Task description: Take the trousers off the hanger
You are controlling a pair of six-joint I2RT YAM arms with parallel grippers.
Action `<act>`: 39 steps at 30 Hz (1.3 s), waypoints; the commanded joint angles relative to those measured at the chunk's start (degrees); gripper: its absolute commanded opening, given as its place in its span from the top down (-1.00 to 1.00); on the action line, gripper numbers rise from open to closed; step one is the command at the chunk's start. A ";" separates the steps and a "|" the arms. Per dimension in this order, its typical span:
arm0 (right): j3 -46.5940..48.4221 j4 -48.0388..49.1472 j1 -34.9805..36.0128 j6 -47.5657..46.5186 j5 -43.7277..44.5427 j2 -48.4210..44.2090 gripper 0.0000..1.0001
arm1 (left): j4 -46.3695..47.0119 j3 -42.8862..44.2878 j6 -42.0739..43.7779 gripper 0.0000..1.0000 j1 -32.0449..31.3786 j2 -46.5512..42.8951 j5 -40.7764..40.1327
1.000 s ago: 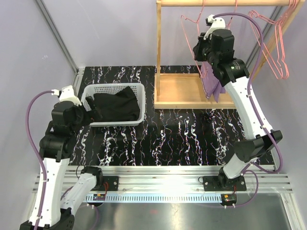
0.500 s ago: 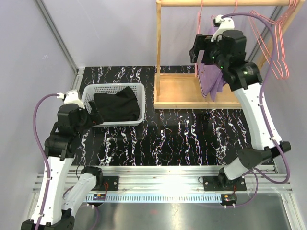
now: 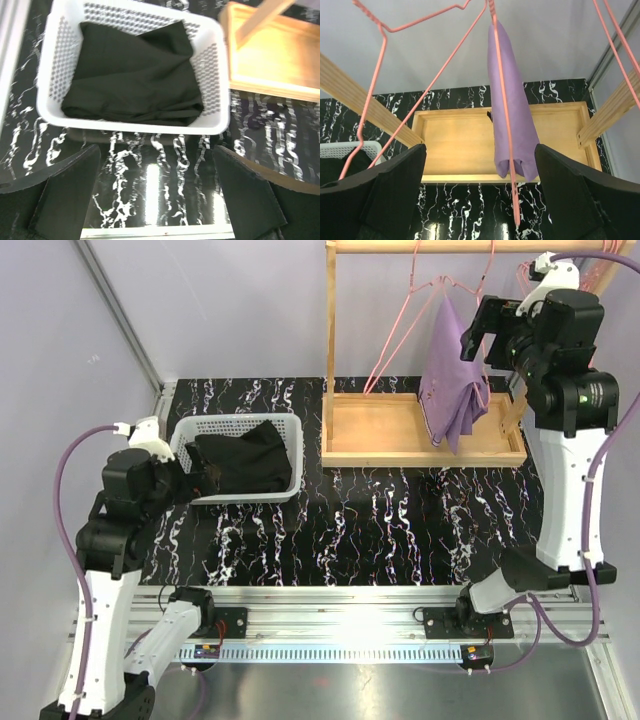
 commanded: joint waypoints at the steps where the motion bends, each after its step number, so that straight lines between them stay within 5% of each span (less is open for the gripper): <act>1: 3.87 -4.59 -2.17 -2.59 -6.95 5.23 -0.93 | -2.20 5.22 1.04 -0.98 -0.07 0.28 6.43; 9: 2.19 -0.99 -4.98 -2.86 -7.39 9.90 -0.66 | -3.87 7.69 1.56 -0.98 -0.07 -1.03 10.83; 13: 5.27 -2.04 -5.07 -3.48 -9.67 13.93 -0.21 | -4.14 6.99 1.92 -0.98 -0.07 -1.30 11.54; 25: 10.28 -2.04 -5.25 -3.48 -8.62 18.34 0.52 | -1.50 1.63 2.09 -0.98 -0.07 -1.04 13.56; 26: 10.63 -2.30 -5.25 -3.48 -8.88 18.43 0.70 | -1.24 1.37 2.09 -0.97 -0.07 -1.03 14.00; 30: 12.13 -2.48 -5.25 -3.30 -8.89 18.43 0.75 | -0.36 -0.30 2.27 -0.98 -0.07 -0.86 14.26; 33: 12.57 -2.39 -5.25 -3.30 -8.71 18.52 1.00 | -0.18 -1.27 2.09 -0.98 -0.07 -0.42 14.53; 39: 14.32 -0.46 -5.25 -2.51 -9.50 17.20 1.00 | 0.26 -1.80 2.09 -0.98 -0.07 0.11 15.06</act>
